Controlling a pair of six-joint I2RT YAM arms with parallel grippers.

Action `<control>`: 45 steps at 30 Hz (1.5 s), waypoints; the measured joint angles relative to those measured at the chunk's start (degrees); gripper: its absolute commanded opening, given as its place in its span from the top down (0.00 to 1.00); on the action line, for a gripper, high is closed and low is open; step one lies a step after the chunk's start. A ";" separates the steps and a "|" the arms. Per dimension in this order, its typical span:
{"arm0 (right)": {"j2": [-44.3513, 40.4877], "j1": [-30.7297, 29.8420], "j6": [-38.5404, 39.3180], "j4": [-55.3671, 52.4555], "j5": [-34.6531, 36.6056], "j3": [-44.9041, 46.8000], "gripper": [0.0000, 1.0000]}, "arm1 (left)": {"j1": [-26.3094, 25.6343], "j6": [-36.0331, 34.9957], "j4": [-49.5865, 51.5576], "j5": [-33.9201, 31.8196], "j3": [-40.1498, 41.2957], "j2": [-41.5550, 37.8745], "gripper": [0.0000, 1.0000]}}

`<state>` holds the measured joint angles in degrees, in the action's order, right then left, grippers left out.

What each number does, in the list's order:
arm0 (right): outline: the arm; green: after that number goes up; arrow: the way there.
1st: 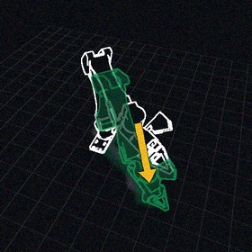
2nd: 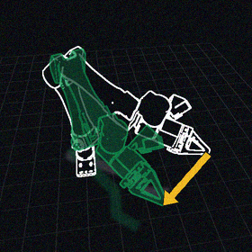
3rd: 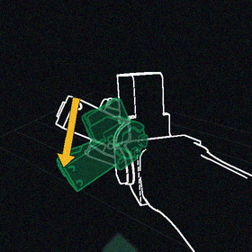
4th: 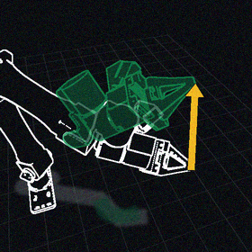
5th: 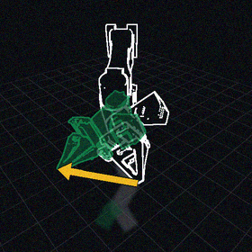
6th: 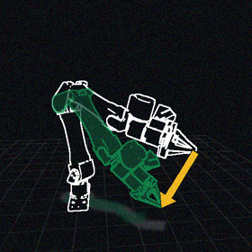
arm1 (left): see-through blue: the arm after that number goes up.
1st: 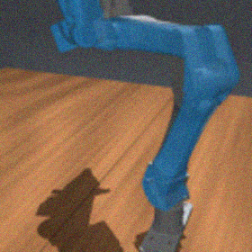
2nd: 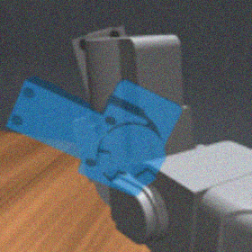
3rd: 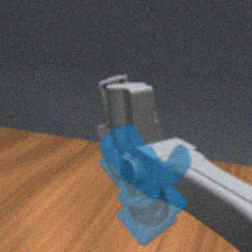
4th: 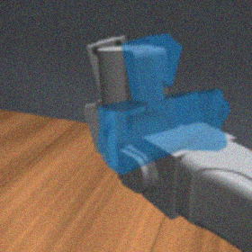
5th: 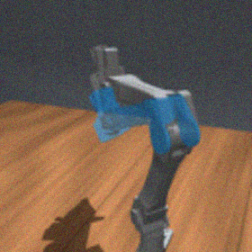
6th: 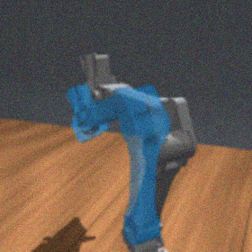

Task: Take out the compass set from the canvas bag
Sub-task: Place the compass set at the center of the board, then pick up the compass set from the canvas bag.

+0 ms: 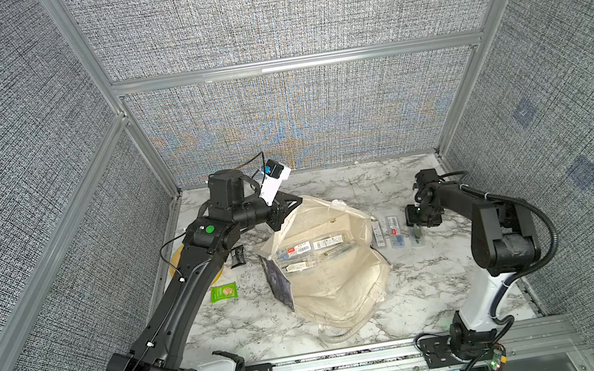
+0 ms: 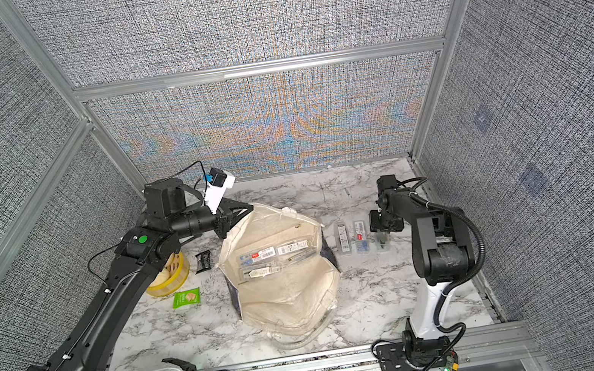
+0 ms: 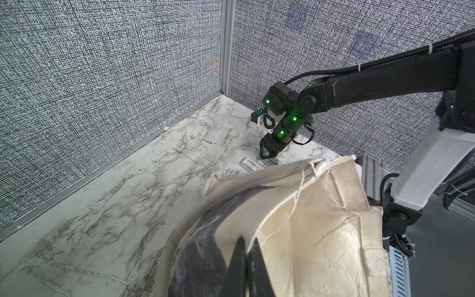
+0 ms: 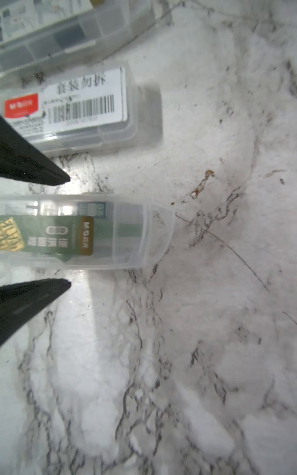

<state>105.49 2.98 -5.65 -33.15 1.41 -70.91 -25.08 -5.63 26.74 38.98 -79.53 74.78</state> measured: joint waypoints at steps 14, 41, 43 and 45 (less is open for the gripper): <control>-39.12 -15.61 6.80 -0.28 -4.11 2.97 0.50 | 0.00 0.00 0.13 0.24 0.00 0.09 1.00; -16.44 -59.32 62.42 -7.43 7.96 -5.09 0.60 | 0.00 -0.42 0.96 0.15 -0.17 -0.04 1.00; -13.22 -58.16 63.76 -7.23 9.07 -5.16 0.58 | 0.00 -0.42 1.27 0.15 -0.17 -0.24 1.00; -9.84 -57.09 64.83 -7.04 10.34 -5.29 0.55 | 0.00 -0.42 1.31 0.17 -0.17 -0.33 1.00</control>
<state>95.66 -54.11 59.18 -40.18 11.75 -76.20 -25.08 -6.04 28.05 39.16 -79.70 74.46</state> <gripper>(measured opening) 0.433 0.048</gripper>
